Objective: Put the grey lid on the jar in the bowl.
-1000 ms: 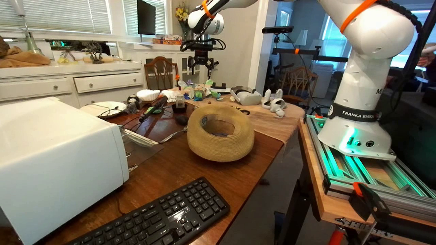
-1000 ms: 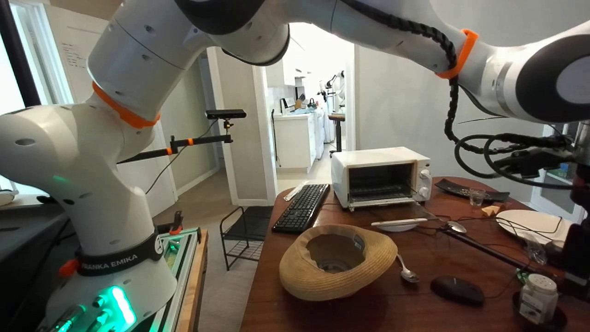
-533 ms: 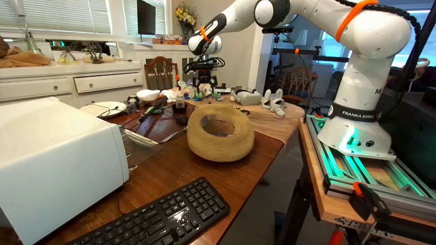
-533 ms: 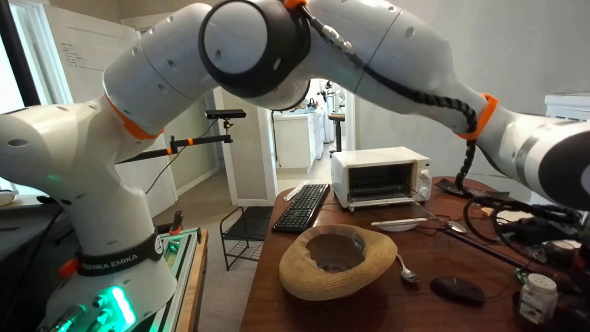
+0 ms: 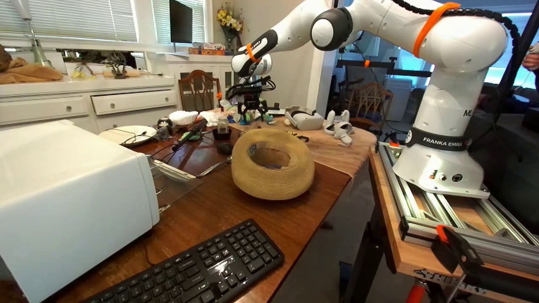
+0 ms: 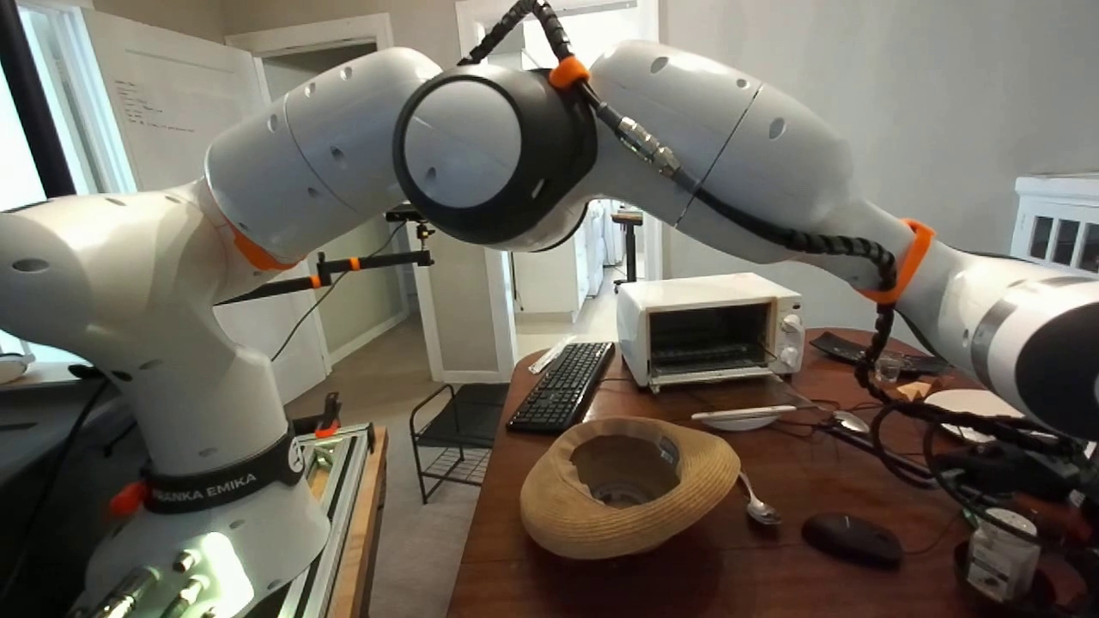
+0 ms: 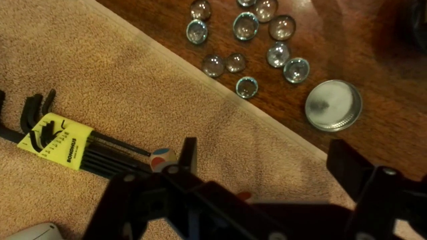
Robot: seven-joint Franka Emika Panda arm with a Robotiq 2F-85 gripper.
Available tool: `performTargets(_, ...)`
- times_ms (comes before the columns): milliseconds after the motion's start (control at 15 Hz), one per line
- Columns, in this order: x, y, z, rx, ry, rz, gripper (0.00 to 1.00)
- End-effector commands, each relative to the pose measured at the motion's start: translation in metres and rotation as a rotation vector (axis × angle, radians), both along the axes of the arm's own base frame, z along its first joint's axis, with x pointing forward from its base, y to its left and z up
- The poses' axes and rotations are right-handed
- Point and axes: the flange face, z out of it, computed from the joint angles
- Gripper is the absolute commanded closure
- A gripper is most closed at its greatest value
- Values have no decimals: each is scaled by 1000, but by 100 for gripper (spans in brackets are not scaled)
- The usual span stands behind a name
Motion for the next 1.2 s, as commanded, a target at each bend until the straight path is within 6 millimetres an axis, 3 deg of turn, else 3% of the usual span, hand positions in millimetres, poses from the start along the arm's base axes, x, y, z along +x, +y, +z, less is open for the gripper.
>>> performTargets(0, 1, -2, 10, -38, -35, 23, 0)
performTargets(467, 20, 35, -4, 61, -62, 179, 0)
performTargets(1133, 14, 33, -35, 66, -21, 159, 0)
